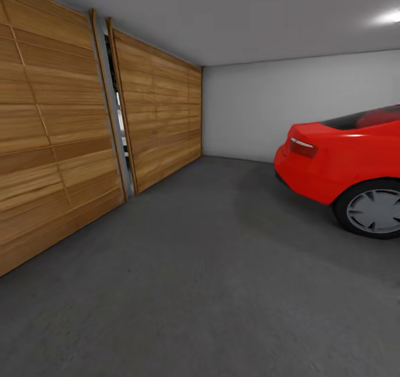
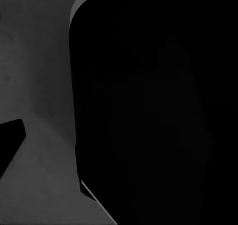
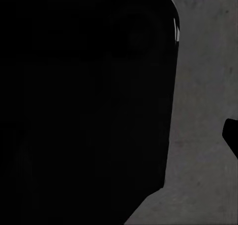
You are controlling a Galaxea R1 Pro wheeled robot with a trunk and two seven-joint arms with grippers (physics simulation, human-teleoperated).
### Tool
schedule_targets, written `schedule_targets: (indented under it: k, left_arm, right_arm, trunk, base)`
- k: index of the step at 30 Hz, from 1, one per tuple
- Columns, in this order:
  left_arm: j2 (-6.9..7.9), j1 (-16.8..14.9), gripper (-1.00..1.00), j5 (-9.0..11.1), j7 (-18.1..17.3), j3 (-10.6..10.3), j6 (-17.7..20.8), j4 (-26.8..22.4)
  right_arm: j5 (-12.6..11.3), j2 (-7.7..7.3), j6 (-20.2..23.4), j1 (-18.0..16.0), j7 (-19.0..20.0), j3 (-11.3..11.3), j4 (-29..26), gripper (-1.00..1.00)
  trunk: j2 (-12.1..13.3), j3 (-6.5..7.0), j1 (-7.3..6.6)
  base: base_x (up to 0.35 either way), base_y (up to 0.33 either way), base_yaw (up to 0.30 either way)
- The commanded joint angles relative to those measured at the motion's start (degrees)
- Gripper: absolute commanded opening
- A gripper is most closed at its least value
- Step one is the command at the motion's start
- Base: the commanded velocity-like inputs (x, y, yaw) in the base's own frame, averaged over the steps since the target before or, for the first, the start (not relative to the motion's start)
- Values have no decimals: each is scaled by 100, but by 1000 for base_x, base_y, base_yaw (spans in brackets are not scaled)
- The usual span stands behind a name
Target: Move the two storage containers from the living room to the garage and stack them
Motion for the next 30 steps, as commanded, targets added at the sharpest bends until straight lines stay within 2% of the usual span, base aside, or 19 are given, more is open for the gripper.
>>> schedule_targets:
  k: [1, 30]
  left_arm:
    - [1, -1, 100, 1, -1, -1, -3, -3]
    - [1, -1, 100, 1, -1, -1, -3, -4]
  right_arm:
    - [3, 2, -11, -1, -6, 4, -2, 100]
    - [5, 15, -184, -1, -28, 28, -2, 100]
  trunk:
    - [-3, -5, 0]
    - [-3, -5, 0]
  base:
    - [0, 0, -283]
    - [0, 0, -293]
